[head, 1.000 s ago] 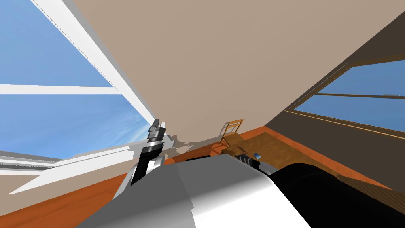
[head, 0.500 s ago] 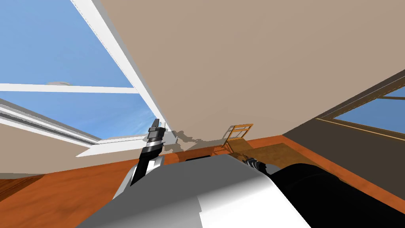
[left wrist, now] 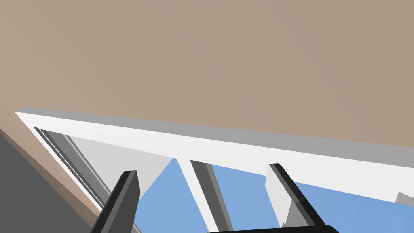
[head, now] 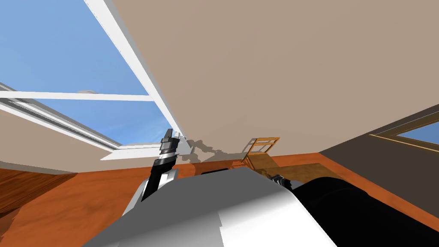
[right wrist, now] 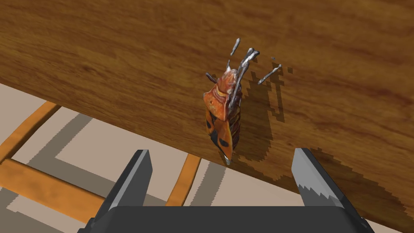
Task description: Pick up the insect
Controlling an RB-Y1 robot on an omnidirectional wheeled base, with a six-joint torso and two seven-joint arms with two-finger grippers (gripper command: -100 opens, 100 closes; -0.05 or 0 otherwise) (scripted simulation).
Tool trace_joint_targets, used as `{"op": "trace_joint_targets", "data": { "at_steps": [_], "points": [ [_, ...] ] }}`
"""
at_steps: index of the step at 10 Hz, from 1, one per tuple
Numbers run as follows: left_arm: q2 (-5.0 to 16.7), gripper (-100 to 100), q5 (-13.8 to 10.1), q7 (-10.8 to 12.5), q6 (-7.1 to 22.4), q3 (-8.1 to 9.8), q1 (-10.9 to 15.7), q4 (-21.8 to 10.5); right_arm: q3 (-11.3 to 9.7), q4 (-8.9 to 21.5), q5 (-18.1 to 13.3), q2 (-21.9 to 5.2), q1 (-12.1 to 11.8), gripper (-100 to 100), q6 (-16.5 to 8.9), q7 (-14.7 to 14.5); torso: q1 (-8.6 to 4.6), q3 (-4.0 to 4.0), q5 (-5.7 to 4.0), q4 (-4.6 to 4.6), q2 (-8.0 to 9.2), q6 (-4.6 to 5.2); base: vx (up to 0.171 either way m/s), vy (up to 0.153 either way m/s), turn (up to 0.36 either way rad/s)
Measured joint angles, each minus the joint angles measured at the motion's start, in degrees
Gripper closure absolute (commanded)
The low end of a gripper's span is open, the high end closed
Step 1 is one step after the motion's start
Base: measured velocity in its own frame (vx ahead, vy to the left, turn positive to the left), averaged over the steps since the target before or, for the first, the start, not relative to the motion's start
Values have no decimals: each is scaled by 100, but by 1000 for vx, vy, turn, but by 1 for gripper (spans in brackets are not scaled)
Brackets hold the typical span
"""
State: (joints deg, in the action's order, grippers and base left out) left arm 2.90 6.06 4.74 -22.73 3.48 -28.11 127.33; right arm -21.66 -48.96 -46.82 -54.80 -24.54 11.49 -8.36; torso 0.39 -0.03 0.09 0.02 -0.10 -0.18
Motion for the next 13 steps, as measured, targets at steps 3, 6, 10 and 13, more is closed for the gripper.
{"op": "trace_joint_targets", "data": {
  "at_steps": [3,6,10,13],
  "points": [
    [0,0,0,0,0,0,1,0,-32,90,-1,127,75,-100,-46,-38,0,2,0,1,4,-2,-5,-50,51],
    [0,0,0,0,0,0,1,0,-63,206,26,460,167,-100,-201,-166,-81,0,-42,-1,1,-4,-17,-77,44],
    [0,0,0,0,0,0,0,0,-62,209,27,469,171,100,-207,-179,-89,-9,-50,-5,-13,-2,0,0,0],
    [0,0,0,0,0,0,0,0,-62,209,27,469,171,100,-208,-179,-91,-9,-50,-5,-14,-2,7,22,-33]
  ]
}}
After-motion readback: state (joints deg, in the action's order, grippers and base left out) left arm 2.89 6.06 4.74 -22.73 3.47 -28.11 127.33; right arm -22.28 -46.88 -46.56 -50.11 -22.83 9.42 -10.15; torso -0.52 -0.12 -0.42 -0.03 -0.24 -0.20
